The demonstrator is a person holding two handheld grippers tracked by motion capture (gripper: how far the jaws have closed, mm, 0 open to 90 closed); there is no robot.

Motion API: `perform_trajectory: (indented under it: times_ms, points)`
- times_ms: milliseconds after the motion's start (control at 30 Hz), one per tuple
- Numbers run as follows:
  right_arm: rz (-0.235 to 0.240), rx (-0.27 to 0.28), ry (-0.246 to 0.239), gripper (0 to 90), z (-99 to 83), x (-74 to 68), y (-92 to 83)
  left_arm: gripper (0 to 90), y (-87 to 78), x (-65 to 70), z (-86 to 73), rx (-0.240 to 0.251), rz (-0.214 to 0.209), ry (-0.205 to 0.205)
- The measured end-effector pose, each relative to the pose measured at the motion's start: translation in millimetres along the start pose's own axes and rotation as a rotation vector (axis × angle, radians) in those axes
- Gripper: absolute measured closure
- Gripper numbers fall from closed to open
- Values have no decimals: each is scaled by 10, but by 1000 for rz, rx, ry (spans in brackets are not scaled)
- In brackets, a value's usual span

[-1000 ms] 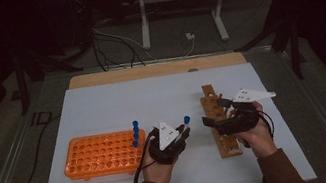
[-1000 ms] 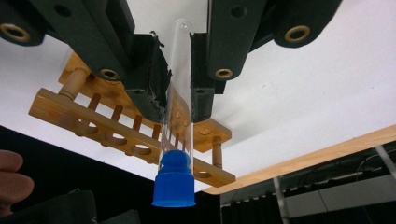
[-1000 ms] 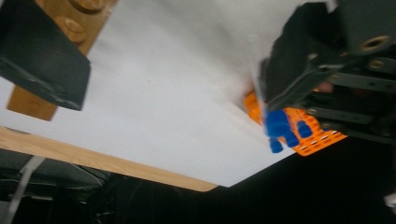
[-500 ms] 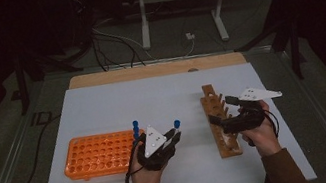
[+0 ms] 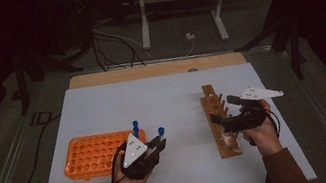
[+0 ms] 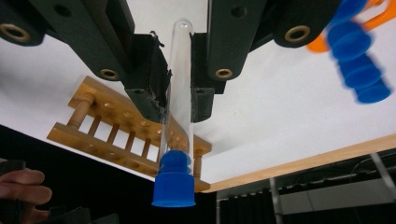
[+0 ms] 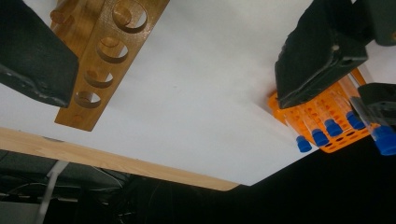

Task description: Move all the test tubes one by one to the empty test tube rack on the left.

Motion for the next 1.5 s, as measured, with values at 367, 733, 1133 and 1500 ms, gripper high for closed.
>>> perform_trajectory:
  times_ms: [367, 733, 1133, 1500]
  points:
    - [4, 7, -1, 3, 6, 11, -24, 775, -205, -96, -110, -1, 16, -8]
    - [1, 11, 6, 3, 3, 30, -44, 775, -302, -142, -182, -16, 38, -9]
    - [-8, 11, 10, 3, -10, 58, -63, 774, -355, -168, -256, -40, 65, -2]
    - [-10, 9, 10, 4, -20, 63, -59, 774, -367, -185, -315, -64, 91, 10]
Point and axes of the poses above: each handheld gripper's, and its own axes: y roughly forward along the jaws, z roughly out of its top, x roughly to its right, the point moved 3 cm from there along y, roughly forward along the jaws, and after that the axes turned 15 degrees about y, right-handed, at the moved point
